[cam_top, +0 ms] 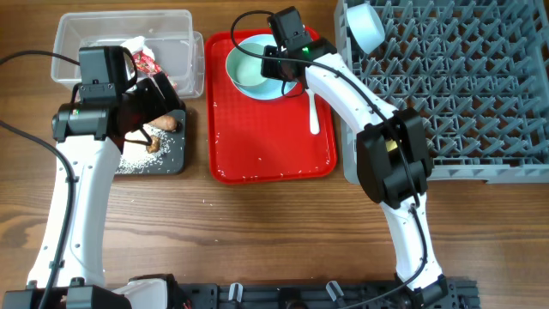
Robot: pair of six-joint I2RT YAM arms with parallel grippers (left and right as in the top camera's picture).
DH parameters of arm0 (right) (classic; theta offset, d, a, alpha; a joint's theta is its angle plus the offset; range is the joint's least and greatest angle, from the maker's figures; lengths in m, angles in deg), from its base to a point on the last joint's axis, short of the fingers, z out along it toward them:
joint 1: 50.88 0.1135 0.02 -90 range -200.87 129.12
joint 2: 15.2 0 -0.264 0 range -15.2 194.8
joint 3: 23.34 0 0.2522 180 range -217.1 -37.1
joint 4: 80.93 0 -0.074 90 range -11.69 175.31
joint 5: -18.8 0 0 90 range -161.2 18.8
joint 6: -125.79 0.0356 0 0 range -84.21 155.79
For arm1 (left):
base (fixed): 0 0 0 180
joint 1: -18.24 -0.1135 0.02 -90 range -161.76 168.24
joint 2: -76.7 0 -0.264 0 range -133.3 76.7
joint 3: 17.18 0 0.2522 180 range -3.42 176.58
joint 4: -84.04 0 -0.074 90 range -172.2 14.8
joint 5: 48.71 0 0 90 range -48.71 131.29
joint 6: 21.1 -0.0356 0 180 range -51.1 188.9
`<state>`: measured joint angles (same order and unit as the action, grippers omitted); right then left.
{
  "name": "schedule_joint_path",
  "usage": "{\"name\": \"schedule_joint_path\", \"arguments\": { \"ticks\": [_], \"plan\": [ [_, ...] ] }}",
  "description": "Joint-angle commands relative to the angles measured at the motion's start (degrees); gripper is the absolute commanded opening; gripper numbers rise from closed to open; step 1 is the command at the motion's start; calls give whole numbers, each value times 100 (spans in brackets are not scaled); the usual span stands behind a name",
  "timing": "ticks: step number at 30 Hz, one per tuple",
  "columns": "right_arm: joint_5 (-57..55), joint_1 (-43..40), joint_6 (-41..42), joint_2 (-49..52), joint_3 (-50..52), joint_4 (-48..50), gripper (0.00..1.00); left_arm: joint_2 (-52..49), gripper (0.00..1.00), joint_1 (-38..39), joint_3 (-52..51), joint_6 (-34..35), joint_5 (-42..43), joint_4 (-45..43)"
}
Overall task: Sort waste into correct bins and load items into the dishwasher rack
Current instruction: 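Reach the right gripper to the green bowl on the white plate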
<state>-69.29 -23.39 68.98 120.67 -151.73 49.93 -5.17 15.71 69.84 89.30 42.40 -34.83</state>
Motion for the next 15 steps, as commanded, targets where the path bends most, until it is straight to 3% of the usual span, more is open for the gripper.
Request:
{"name": "schedule_joint_path", "arguments": {
  "ticks": [1, 8, 12, 15],
  "plan": [
    [-105, -24, -4, 155, 22, -39, 7, -33, 100, 2, 26, -50, -76, -13],
    [-118, -31, -2, 278, 76, -22, 20, -33, 100, 2, 26, -48, -76, -13],
    [-118, -31, -4, 358, 76, -24, 20, -33, 100, 2, 26, -48, -76, -13],
    [-118, -35, -4, 365, 76, -17, 9, -33, 100, 2, 26, -50, -76, -13]
  ]
}}
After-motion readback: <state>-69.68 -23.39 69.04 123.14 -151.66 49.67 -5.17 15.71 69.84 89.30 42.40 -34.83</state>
